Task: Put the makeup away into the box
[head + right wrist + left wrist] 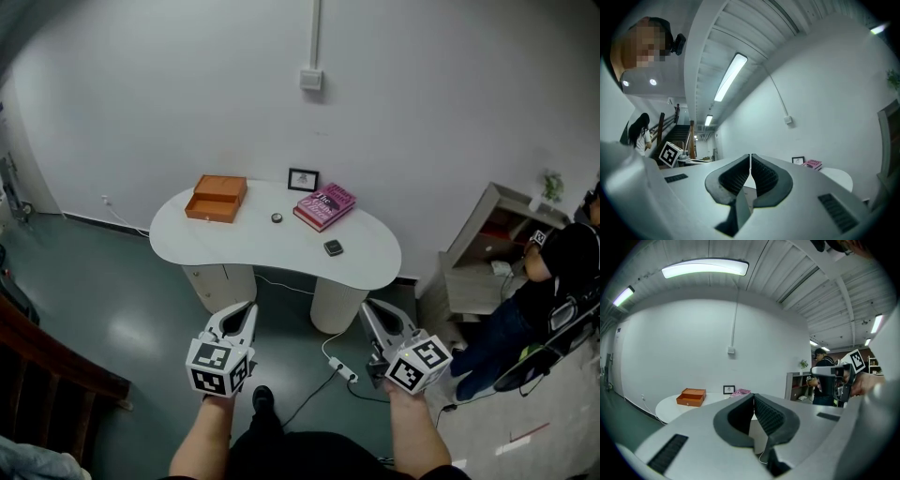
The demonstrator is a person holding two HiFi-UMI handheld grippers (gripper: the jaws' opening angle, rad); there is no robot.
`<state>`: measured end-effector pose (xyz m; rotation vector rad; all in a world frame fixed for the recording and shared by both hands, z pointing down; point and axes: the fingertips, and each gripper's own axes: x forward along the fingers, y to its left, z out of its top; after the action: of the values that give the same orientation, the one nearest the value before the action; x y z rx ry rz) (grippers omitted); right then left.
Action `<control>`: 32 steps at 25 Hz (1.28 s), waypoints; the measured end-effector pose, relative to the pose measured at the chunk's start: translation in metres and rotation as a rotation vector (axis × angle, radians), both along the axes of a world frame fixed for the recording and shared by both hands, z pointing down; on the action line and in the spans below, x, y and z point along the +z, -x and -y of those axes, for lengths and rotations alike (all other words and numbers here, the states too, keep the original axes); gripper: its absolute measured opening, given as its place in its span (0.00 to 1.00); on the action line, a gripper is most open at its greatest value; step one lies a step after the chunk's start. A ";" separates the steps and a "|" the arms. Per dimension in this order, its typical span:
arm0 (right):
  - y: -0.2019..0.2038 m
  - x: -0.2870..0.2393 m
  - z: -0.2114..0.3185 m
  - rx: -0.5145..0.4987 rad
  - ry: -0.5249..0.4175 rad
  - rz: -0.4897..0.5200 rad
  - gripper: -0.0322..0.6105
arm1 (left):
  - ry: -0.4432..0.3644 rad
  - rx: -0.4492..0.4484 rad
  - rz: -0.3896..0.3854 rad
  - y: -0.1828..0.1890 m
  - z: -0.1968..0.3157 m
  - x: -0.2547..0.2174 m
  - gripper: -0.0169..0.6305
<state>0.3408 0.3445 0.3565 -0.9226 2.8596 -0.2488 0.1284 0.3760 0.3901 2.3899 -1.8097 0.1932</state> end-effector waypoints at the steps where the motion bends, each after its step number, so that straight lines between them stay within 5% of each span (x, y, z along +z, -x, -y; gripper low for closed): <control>1: 0.007 0.002 0.010 0.000 0.004 -0.006 0.11 | 0.003 -0.002 -0.005 0.007 0.010 0.003 0.05; 21: 0.214 0.011 0.174 -0.069 0.041 -0.079 0.11 | 0.016 0.020 -0.018 0.179 0.169 0.009 0.05; 32: 0.236 0.019 0.256 -0.055 0.055 -0.067 0.11 | 0.053 0.054 -0.012 0.196 0.238 0.025 0.05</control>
<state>0.1048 0.0882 0.3760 -0.8792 2.9571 -0.3094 -0.0680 0.1379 0.4150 2.3997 -1.7141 0.2292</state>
